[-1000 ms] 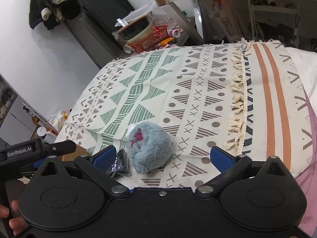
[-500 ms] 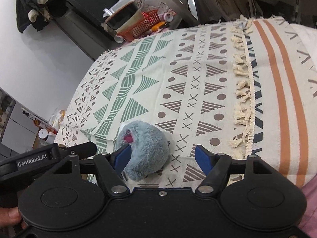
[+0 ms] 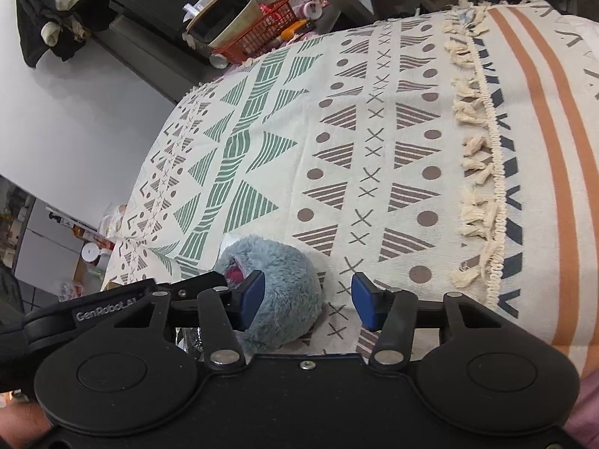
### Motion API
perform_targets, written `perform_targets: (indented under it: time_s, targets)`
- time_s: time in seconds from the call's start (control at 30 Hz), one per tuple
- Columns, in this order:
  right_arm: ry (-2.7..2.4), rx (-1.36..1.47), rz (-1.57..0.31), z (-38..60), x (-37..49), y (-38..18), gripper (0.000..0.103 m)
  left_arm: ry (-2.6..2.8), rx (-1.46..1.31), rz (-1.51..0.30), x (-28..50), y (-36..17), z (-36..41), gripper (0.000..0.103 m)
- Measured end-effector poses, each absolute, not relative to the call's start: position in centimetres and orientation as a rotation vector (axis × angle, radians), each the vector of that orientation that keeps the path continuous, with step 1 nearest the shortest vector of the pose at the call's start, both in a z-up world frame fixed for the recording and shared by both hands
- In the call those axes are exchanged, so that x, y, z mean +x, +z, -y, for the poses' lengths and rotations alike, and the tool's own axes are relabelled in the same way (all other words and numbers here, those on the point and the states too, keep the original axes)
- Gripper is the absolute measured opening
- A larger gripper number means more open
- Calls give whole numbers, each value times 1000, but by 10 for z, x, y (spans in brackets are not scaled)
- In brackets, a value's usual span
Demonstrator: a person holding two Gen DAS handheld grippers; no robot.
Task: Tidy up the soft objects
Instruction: 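Grasp the grey plush mouse with the right tool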
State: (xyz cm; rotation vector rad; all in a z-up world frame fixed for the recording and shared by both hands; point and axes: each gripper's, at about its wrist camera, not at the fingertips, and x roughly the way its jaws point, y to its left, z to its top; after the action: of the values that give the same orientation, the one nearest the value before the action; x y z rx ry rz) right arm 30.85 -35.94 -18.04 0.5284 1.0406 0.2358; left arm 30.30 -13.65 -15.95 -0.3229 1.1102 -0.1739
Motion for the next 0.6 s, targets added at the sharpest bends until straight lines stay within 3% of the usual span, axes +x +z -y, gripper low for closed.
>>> perform_targets:
  time_s: [0.2,0.3,0.37,0.43,0.6]
  targets:
    - [272,543,-1090,350,317,-192,45,-181,-367,-1146,311,-173,134,40]
    - [285,570,-1118,346,322,-201,38,-187,-393,-1163,312,-180,132,29]
    - [292,597,-1128,344,324,-207,33,-174,-399,-1181,312,-187,132,22]
    - [313,606,-1125,342,325,-209,19,-173,-418,-1177,310,-190,130,19]
    - [325,565,-1097,340,319,-196,11,-186,-429,-1157,303,-185,128,18]
